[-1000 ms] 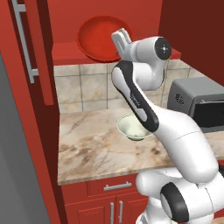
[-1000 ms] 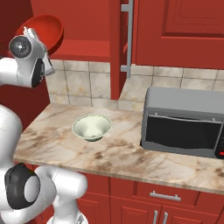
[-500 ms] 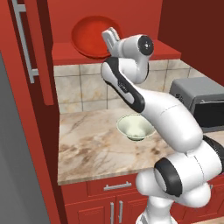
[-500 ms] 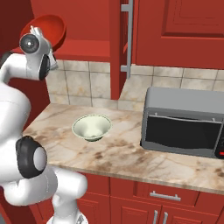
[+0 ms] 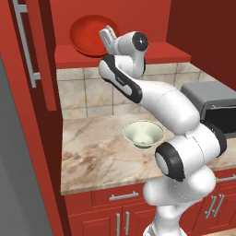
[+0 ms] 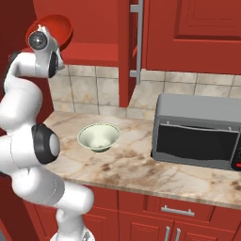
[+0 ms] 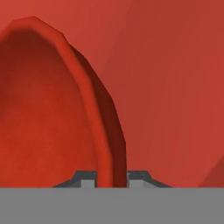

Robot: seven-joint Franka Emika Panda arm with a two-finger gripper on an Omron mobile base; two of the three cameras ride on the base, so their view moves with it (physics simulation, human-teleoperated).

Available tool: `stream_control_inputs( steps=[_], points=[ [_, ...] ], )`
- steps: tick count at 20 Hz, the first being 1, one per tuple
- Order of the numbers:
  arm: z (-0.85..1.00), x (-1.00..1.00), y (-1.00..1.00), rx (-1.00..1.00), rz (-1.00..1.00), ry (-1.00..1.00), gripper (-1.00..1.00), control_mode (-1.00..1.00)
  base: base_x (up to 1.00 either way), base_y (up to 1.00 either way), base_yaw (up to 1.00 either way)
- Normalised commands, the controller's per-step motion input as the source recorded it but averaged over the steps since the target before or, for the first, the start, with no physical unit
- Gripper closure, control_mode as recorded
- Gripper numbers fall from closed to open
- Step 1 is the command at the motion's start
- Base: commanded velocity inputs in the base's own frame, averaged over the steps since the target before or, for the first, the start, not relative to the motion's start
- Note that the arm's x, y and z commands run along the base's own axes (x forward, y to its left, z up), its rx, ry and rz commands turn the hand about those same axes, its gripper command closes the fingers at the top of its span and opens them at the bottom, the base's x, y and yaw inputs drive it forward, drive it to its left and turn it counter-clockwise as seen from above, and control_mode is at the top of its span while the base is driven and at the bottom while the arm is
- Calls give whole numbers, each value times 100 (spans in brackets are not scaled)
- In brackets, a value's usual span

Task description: Open the cabinet. Pick the bowls from the counter and place them in the cabinet. Then close the cabinet.

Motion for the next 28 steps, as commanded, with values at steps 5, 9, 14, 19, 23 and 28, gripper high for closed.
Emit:
stream_control_inputs(
  steps=[5, 9, 14, 19, 23, 28],
  points=[
    [-1, 57, 33, 0, 0, 8, -100, -100, 0, 0, 0],
    [-4, 43, 36, 0, 0, 5, -100, -100, 0, 0, 0],
    [0, 11, 13, 0, 0, 0, -100, -100, 0, 0, 0],
    [1, -8, 4, 0, 0, -7, -100, -100, 0, 0, 0],
    [4, -58, -1, 0, 0, -21, -100, -100, 0, 0, 0],
    [3, -89, -39, 3, -2, -13, -100, -100, 0, 0, 0]
  ],
)
